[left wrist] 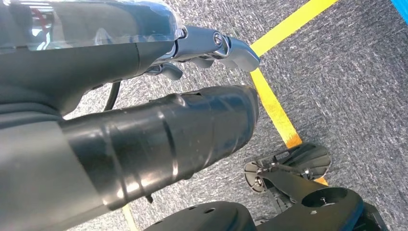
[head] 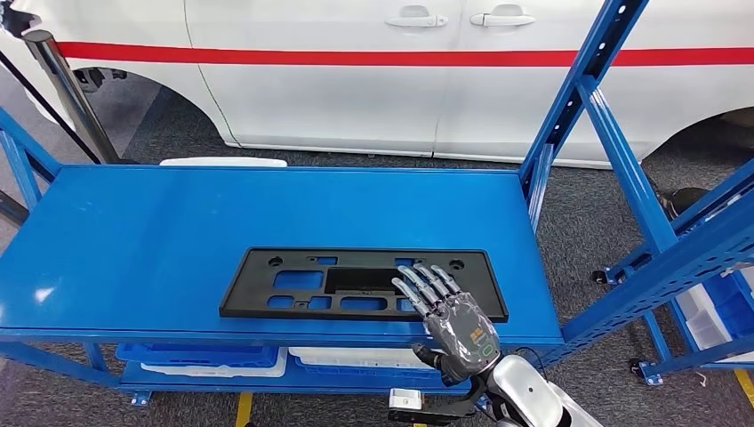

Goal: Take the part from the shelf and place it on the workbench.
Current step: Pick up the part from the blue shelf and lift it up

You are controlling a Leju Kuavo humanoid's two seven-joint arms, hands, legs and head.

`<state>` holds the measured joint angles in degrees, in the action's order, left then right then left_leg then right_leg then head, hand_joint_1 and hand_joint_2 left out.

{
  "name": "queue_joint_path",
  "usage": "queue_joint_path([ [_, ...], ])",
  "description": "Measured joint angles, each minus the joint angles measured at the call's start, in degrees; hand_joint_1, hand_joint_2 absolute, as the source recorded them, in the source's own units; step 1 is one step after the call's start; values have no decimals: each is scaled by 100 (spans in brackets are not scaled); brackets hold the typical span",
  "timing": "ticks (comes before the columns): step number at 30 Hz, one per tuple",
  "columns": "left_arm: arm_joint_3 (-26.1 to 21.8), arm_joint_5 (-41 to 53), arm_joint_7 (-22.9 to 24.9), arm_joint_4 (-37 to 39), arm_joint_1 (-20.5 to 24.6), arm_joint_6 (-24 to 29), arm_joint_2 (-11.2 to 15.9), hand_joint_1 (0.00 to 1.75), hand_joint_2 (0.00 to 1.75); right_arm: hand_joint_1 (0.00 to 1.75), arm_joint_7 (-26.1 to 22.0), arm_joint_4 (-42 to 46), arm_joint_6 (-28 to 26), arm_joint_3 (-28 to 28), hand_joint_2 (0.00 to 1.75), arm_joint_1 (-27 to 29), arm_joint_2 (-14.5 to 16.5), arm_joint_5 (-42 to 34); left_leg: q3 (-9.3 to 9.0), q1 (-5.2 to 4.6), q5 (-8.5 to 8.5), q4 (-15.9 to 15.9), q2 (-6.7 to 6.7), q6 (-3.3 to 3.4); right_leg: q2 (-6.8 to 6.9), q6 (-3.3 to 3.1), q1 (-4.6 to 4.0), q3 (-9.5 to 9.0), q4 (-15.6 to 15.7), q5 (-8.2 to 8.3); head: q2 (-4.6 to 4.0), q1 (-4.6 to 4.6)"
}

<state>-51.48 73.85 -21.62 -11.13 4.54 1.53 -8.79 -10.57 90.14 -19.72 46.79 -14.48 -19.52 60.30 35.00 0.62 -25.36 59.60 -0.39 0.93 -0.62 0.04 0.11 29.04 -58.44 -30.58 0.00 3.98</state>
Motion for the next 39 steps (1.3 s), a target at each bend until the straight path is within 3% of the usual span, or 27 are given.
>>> queue_joint_path([
  [28, -15, 37, 0, 0, 3, 7, 0, 0, 0, 0, 331, -184, 14, -301, 175, -25, -48, 416, 0, 0, 0, 0, 0, 0, 1, 0, 0, -1, 0, 0, 0, 0],
  [39, -19, 118, 20, 0, 12, -4, 0, 0, 0, 0, 659, -833, -17, -491, 175, -206, 78, 842, 1, 0, 0, 0, -1, 0, 3, 0, -1, -8, -1, 0, 0, 0],
])
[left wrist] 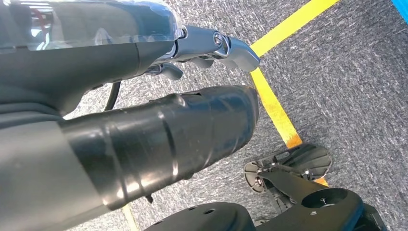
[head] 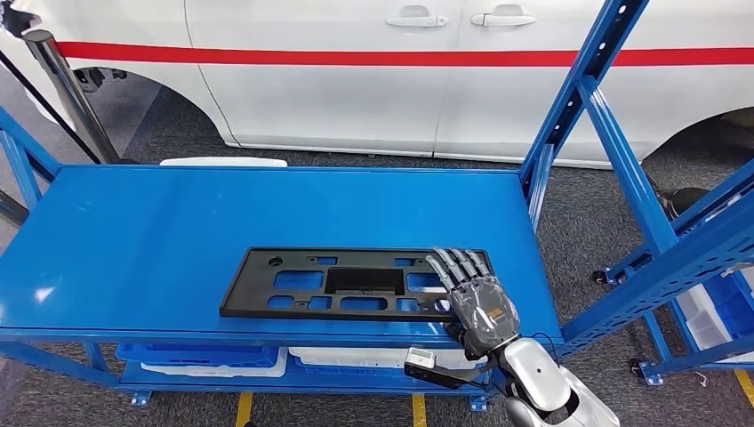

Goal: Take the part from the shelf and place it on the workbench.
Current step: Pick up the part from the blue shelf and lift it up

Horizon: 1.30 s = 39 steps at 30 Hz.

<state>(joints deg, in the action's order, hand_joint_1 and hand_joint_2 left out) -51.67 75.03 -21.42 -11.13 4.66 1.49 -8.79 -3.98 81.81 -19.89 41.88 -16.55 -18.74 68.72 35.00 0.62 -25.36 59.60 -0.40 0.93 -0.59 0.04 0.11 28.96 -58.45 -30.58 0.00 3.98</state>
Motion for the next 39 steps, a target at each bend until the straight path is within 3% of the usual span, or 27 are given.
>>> queue_joint_path([
  [15, 32, 125, 84, 0, 49, -72, -6, 0, 0, 0, -203, -539, -493, -156, 175, -206, 456, -64, 0, 0, 0, 0, 0, 0, 0, 0, -1, 0, -2, 0, 0, 0],
  [23, 40, 173, 95, 0, 61, -77, -9, 0, 0, 0, -513, -603, -415, -166, 175, -255, 637, -573, 0, 0, 0, 0, 0, 0, 0, 0, -1, 1, -1, 0, 0, 0],
  [39, 55, 209, 111, 0, 85, -103, -9, 0, 0, 0, -582, -1065, -221, -105, 175, -485, 939, -688, 0, 0, 1, 0, 0, 0, -1, 0, -1, 0, -2, 0, 0, 0],
])
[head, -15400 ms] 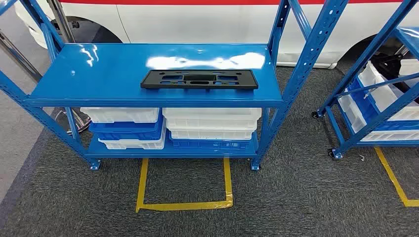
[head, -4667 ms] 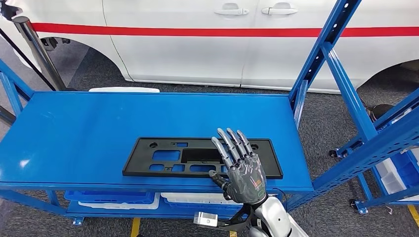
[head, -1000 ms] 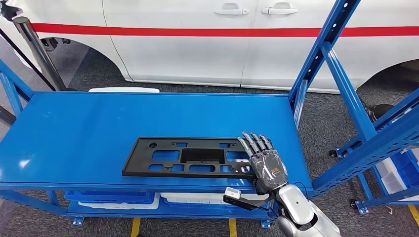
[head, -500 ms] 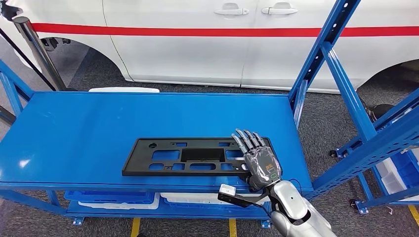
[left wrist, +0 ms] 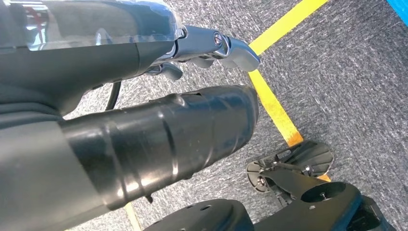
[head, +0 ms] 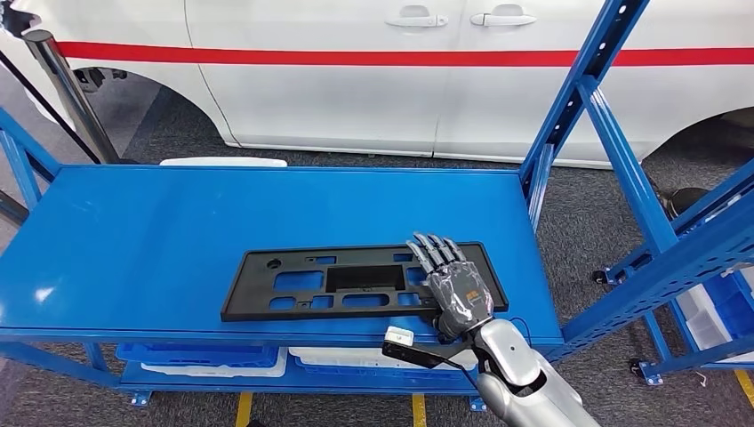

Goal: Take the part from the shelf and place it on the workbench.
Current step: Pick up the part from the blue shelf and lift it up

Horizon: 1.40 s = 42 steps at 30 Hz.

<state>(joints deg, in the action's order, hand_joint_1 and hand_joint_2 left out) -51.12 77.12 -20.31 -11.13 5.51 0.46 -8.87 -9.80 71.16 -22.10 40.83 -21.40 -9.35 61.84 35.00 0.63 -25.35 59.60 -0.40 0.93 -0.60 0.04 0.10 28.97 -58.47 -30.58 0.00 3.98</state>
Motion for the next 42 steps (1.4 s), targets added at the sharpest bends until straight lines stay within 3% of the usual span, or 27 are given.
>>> queue_joint_path([
  [22, 83, 64, 77, 0, 47, -46, -2, 0, 0, 2, 108, -956, -396, 6, 175, -421, 319, 319, -22, 0, 4, -1, 1, -6, -1, 0, 0, -13, 0, 1, 0, 0],
  [23, 93, 65, 77, 0, 49, -46, -2, 0, 0, 17, 108, -981, -397, 6, 175, -431, 327, 322, -22, 0, 4, -1, 1, -6, -1, 0, 0, -13, 0, 1, 0, 0],
  [26, 112, 66, 78, 0, 51, -46, -2, 0, 0, 121, 108, -1046, -398, 6, 175, -451, 349, 339, -23, 0, 4, -1, 1, -6, -1, 0, 0, -14, 0, 1, 0, 0],
  [27, 115, 66, 79, 0, 52, -47, -2, 0, 0, 147, 105, -1069, -391, 7, 175, -453, 355, 344, -24, 0, 4, -1, 1, -6, -1, 0, 0, -14, 0, 1, 0, 0],
  [28, 116, 67, 81, 0, 54, -48, -3, 0, 0, 160, 98, -1094, -383, 7, 175, -454, 362, 344, -24, 0, 4, -1, 1, -6, -1, 0, 0, -14, 0, 1, 0, 0],
  [31, 122, 69, 87, 0, 64, -48, -7, 0, 0, 173, 49, -1181, -364, 13, 175, -455, 380, 320, -24, 0, 4, -1, 1, -6, -1, 0, 0, -14, 0, 1, 0, 0],
  [42, 126, 70, 94, 0, 79, -44, -21, 0, 0, 172, -35, -1336, -358, 37, 175, -451, 391, 228, -23, 0, 4, 0, 0, -6, -3, 0, 0, -13, -1, 0, 0, 0],
])
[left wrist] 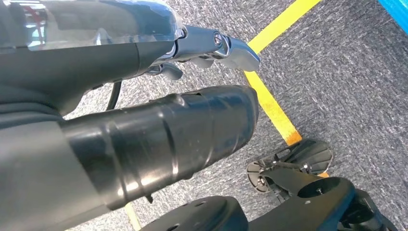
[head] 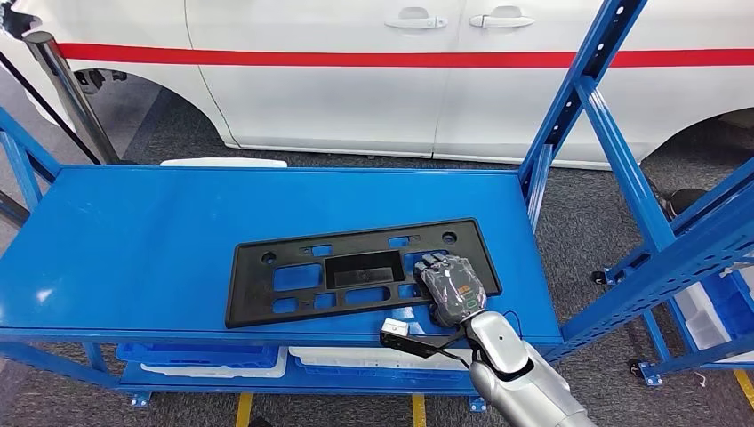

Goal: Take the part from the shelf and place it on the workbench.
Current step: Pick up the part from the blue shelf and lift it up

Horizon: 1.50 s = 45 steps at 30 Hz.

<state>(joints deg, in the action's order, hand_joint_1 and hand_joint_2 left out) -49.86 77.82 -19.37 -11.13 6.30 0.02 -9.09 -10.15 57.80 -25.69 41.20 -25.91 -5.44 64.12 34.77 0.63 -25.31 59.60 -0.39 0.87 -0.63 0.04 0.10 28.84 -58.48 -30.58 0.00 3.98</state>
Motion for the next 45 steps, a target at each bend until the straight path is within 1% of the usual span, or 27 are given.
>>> queue_joint_path([
  [4, 0, -13, -5, 0, 4, 21, -8, 0, 0, 170, -44, -1, -32, -7, 175, 11, -3, -68, -1, 0, 0, 0, 1, 0, 0, 0, 0, 0, 1, 0, 0, 0],
  [11, -2, -32, -17, 0, 0, 64, -11, 0, 0, 172, -50, 133, -153, -65, 175, 122, -29, -122, 0, 0, 0, 0, 1, 0, 0, 0, 0, 0, 1, 0, 0, 0],
  [15, -6, -93, -18, 0, -7, 79, -11, 0, 0, 174, -29, 338, -412, -154, 175, 308, -51, -103, 3, 0, 0, 0, 0, 0, 2, 0, 0, 2, 1, -1, 0, 1],
  [17, -16, -139, -28, 0, -24, 110, -11, 0, 0, 174, 10, 657, -690, -252, 175, 555, -63, 12, 8, 0, -1, 0, -3, 0, 5, 3, 0, 3, 1, -3, 0, 1],
  [19, -37, -190, -45, 1, -60, 158, -11, 0, 0, 174, 67, 1150, -1035, -351, 175, 892, -67, 229, 17, -1, -1, 0, -7, 0, 5, 5, 0, 8, 1, -5, 0, 0],
  [21, -64, -234, -58, 1, -87, 196, -11, 0, 0, 175, 74, 1638, -1262, -408, 175, 1172, -58, 464, 22, -1, -2, -1, -7, -1, 3, 4, 1, 15, 1, -7, 0, -1],
  [23, -105, -276, -81, 0, -99, 234, -12, 0, 0, 175, -18, 2126, -1326, -494, 175, 1448, -20, 762, 22, 0, -3, -2, -12, -2, 13, 1, 0, 15, 1, -14, 0, 1],
  [26, -167, -329, -133, 0, -138, 289, -14, 0, 0, 175, -188, 2926, -1347, -681, 175, 1927, 138, 1399, 23, 0, -6, -5, -18, -6, 25, -2, -1, 15, 0, -20, 0, -1],
  [29, -201, -356, -156, 0, -161, 305, -15, 0, 0, 175, -181, 3572, -1363, -734, 175, 2254, 275, 1932, 22, 0, -6, -8, -17, -6, 26, -6, -1, 17, 0, -23, 0, 0],
  [32, -237, -370, -161, 0, -172, 306, -19, 0, 0, 175, -144, 3942, -1363, -767, 175, 2412, 331, 2053, 20, 0, -6, -11, -17, -7, 26, -8, -2, 17, 0, -24, 0, 0],
  [36, -284, -377, -168, 0, -176, 307, -20, 0, 0, 175, -87, 4193, -1363, -800, 175, 2505, 363, 2157, 18, 0, -5, -11, -16, -7, 25, -7, 0, 14, 0, -23, 0, 0],
  [40, -305, -395, -181, 0, -176, 318, -20, 0, 0, 173, 259, 4322, -1361, -699, 175, 2494, 358, 2498, 18, -1, -5, -10, -16, -7, 25, -7, 0, 13, 0, -23, 0, 0],
  [43, -317, -430, -189, 0, -176, 323, -21, 0, 0, 173, 408, 4353, -1361, -614, 175, 2468, 349, 2561, 18, -1, -5, -10, -17, -7, 26, -7, 1, 13, 0, -23, 0, 0],
  [45, -319, -470, -193, 0, -176, 323, -22, 0, 87, 175, 497, 4359, -1361, -566, 175, 2457, 341, 2568, 18, -1, -6, -10, -17, -7, 26, -8, 0, 14, 0, -23, 0, 0],
])
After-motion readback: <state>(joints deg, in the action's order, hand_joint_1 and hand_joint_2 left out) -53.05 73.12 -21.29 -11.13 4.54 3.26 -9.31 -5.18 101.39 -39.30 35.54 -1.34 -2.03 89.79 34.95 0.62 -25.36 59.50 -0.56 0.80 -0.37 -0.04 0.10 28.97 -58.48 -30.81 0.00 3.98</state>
